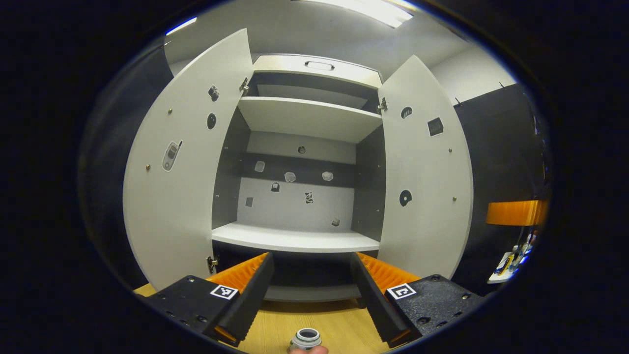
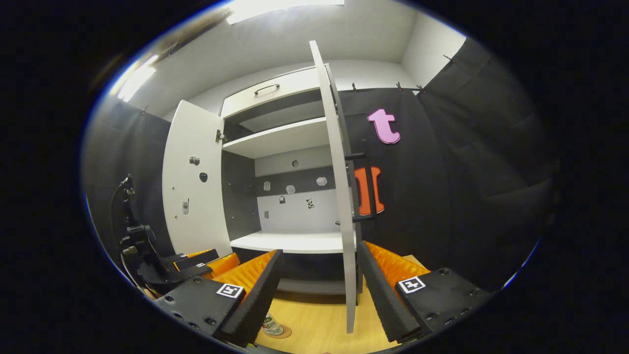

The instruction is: Grasp the bottle in the cabinet with the left hand and place it on the coaster, then close the right door with the right hand and the left door with the left hand.

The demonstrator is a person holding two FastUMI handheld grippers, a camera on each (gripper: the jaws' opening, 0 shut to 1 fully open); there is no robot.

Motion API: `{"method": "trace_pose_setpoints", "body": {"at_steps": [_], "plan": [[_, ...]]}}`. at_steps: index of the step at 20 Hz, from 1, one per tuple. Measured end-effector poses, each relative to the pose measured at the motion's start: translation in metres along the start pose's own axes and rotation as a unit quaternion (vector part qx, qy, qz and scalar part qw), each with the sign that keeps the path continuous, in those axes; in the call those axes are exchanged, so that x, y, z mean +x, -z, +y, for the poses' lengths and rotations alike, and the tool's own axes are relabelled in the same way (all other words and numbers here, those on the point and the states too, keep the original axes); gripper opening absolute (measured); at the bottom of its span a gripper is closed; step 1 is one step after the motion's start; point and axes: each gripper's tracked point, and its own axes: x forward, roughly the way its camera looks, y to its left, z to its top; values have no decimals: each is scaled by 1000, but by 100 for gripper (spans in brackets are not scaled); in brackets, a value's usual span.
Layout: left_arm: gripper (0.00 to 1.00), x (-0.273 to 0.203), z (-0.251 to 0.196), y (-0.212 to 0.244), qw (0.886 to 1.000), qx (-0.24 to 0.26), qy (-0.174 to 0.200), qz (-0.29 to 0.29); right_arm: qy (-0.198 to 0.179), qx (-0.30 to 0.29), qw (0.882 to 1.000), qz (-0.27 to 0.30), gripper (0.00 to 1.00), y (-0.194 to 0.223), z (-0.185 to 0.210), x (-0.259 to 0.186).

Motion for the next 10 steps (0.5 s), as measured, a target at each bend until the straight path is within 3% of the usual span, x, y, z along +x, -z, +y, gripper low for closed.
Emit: {"method": "trace_pose_setpoints", "body": {"at_steps": [5,6,10], "plan": [[95,15,5,-18,1000,-15,9,-11,60,-10,998,-32,98,-42,-51,1],[92,17,7,-16,1000,-13,6,-9,70,-14,997,-36,98,-51,-61,3],[95,18,11,-4,999,-31,5,9,116,-45,991,-44,100,-83,-103,18]]}}
